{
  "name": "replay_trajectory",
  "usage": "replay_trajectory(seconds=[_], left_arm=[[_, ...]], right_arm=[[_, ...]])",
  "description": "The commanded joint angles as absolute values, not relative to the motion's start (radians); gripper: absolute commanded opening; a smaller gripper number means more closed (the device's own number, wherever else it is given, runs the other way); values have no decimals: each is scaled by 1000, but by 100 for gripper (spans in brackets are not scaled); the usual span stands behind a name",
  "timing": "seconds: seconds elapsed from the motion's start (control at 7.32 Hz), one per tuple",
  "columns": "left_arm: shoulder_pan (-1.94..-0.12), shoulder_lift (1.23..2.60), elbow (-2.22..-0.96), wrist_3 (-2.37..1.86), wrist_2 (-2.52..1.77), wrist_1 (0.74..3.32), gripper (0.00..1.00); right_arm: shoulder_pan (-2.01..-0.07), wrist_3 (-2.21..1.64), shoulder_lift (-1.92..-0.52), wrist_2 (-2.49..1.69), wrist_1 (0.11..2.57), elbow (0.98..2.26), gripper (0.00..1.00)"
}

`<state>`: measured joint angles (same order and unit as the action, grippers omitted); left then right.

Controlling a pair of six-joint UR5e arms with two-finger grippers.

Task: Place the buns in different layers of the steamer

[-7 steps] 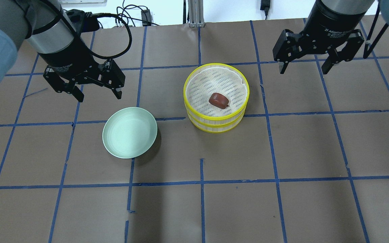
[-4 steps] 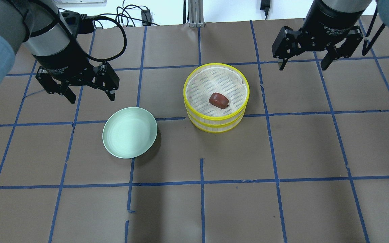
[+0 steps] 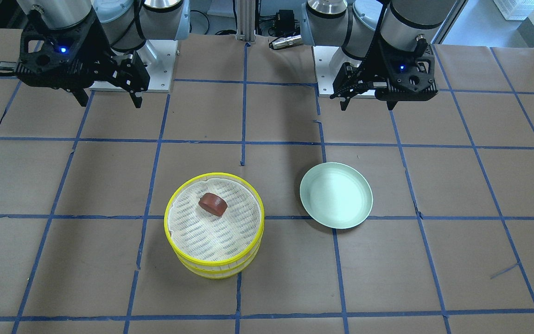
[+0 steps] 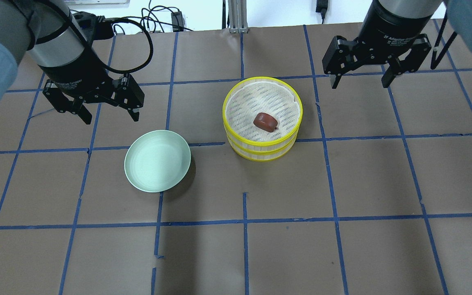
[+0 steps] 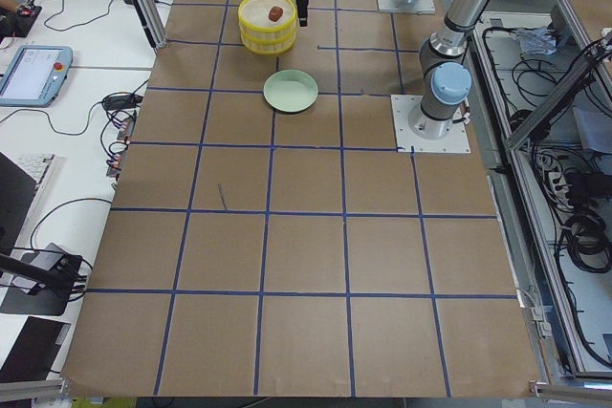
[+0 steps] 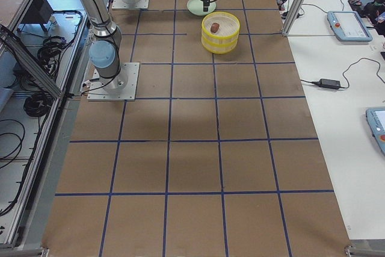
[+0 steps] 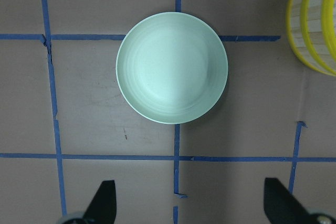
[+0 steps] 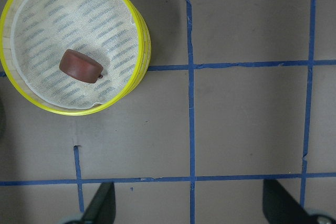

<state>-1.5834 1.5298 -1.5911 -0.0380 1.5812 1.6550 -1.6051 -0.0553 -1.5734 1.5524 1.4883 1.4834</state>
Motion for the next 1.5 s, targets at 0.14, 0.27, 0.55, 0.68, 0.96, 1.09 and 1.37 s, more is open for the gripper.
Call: replay_trajectory(seconds=[0.14,0.27,0.55,0.68,0.96,1.09,1.37], left_arm=[[-1583,1526,-1594,-29,1586,1614,100],[-1582,1528,-1592,-19,1582,1603,90],[-1582,1529,-1594,-28,1583,1591,100],[-1582,1529,-1594,-31,1583,1591,100],[-1583,1531,-1594,-35,1572,1588,100],[-1583,1531,-1594,-34,1572,1585,98],[-1582,1531,-1594,-37,1572,1585,99]], right_arm=[[-1608,-55,-1572,1555,1486,1483,100],[-1608,-55,-1572,1558,1493,1483,100],[-1608,-55,-1571,1558,1493,1483,100],[-1608,-55,-1571,1559,1490,1482,100],[-1608,-55,-1571,1562,1488,1482,100],[-1608,-55,-1571,1560,1489,1482,100],[-1608,-55,-1574,1557,1488,1483,100]])
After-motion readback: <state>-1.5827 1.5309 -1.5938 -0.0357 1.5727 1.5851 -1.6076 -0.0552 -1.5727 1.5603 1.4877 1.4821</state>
